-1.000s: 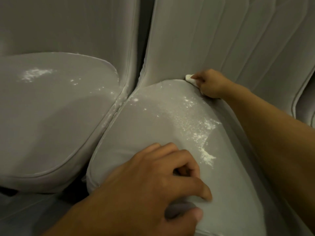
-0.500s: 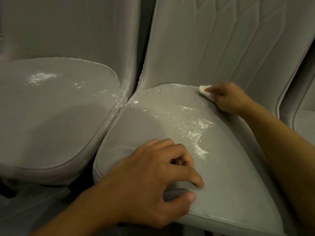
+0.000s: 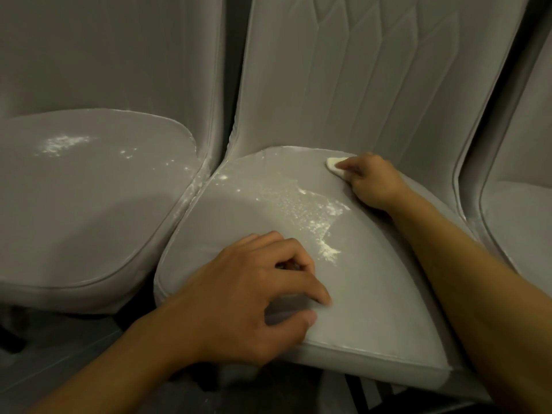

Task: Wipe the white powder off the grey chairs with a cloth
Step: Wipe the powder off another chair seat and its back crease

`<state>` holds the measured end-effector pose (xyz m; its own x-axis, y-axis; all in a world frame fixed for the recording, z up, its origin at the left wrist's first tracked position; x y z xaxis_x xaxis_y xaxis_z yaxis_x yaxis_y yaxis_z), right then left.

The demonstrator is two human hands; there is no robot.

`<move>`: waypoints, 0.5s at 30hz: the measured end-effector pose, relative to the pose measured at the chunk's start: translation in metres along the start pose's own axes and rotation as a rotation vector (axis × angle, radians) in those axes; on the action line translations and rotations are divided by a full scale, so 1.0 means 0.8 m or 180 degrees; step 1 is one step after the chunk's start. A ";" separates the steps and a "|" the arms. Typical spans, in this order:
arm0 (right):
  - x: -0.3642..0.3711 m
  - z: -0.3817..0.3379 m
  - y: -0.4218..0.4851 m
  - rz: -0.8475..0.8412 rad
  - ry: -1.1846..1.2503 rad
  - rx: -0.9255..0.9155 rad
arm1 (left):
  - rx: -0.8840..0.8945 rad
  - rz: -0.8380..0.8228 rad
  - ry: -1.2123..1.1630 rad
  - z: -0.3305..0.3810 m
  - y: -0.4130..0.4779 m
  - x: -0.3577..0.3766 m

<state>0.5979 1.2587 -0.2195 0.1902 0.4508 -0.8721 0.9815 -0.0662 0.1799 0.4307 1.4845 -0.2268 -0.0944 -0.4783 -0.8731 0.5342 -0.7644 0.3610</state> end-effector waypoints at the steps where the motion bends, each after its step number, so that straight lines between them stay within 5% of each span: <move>1: 0.010 -0.003 0.000 -0.0117 -0.0019 -0.0080 | 0.0006 0.0005 0.0007 0.000 0.000 0.000; 8: 0.019 -0.059 -0.039 -0.1238 0.0297 -0.0602 | 0.0016 0.0015 0.0097 0.003 0.000 -0.002; 12: 0.017 -0.056 0.000 -0.0526 0.0318 -0.0327 | -0.0008 0.0019 0.0139 0.005 -0.001 -0.003; 15: 0.044 -0.071 0.010 -0.0480 0.0337 -0.0390 | 0.0001 0.0010 0.0115 0.005 -0.003 -0.003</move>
<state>0.6109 1.3244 -0.2231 0.0316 0.5388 -0.8418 0.9872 0.1149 0.1107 0.4264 1.4854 -0.2241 -0.0621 -0.4648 -0.8832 0.5342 -0.7630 0.3639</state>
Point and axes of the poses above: each hand's wrist, its own y-axis towards the middle knuckle, its own x-axis out of the palm, z = x × y, the point moved 8 cm from there along y, towards the middle knuckle, and after that the axes turned 7 degrees about y, right-handed, at the moved point
